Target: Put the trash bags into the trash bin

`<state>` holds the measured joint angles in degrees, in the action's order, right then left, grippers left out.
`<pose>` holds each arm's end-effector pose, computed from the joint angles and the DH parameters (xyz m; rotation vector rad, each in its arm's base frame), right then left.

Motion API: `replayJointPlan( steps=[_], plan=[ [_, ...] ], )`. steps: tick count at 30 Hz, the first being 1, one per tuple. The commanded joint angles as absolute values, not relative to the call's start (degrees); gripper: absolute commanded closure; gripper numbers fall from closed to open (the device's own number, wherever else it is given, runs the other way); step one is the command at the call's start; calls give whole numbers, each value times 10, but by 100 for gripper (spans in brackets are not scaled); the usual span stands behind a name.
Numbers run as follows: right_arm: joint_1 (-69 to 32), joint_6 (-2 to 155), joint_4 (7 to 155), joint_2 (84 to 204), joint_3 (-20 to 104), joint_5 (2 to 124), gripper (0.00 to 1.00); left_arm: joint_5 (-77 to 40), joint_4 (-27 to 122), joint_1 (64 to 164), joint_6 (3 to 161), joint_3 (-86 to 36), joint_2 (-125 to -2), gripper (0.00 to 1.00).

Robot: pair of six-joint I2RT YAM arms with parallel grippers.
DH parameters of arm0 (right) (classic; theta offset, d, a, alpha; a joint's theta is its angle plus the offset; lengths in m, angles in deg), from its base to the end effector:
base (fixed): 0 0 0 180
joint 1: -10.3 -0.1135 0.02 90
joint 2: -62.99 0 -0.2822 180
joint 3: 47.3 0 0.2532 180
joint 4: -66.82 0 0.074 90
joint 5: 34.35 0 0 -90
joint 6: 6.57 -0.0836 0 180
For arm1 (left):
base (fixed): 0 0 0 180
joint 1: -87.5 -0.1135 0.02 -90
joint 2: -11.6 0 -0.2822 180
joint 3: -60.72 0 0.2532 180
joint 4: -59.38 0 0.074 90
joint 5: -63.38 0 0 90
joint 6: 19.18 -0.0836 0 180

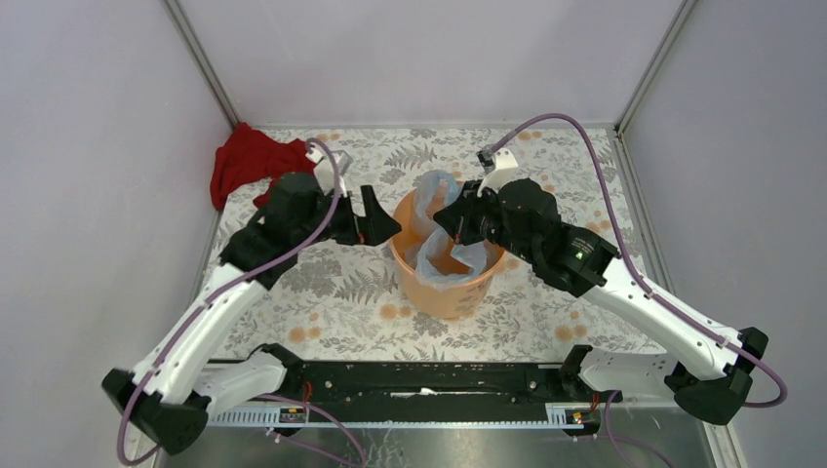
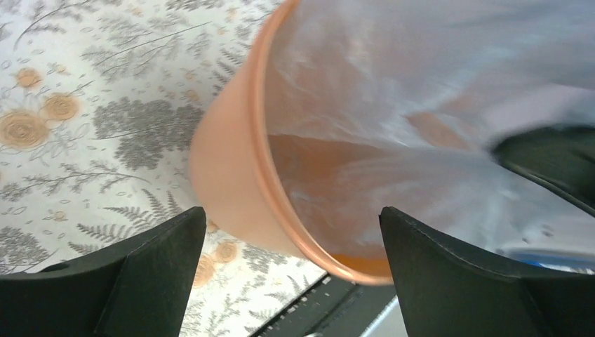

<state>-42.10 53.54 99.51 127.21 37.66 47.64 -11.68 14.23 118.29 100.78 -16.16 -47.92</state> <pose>0.1846 0.2206 0.4248 -0.2605 1.8519 0.8973 0.2084 -0.1493 0.3601 0.1867 2.1608 -0.9042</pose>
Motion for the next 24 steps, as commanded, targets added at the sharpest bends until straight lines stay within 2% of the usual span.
replayJointPlan(
  steps=[1, 4, 8, 12, 24],
  plan=[
    [-422, 552, 975, 1261, 374, 480, 98, -30, 138, 1184, 1019, -235, -426, 1],
    [-423, 567, 962, 1263, 371, 502, 98, -6, 211, 1196, 1107, -256, -444, 2],
    [-423, 569, 964, 1271, 376, 505, 98, -65, 238, 1264, 1175, -318, -510, 18],
    [-422, 566, 959, 1273, 374, 505, 98, -112, 248, 1315, 1189, -373, -570, 27],
    [-423, 564, 951, 1266, 370, 514, 98, -161, 297, 1324, 1199, -379, -623, 52]
  ],
)
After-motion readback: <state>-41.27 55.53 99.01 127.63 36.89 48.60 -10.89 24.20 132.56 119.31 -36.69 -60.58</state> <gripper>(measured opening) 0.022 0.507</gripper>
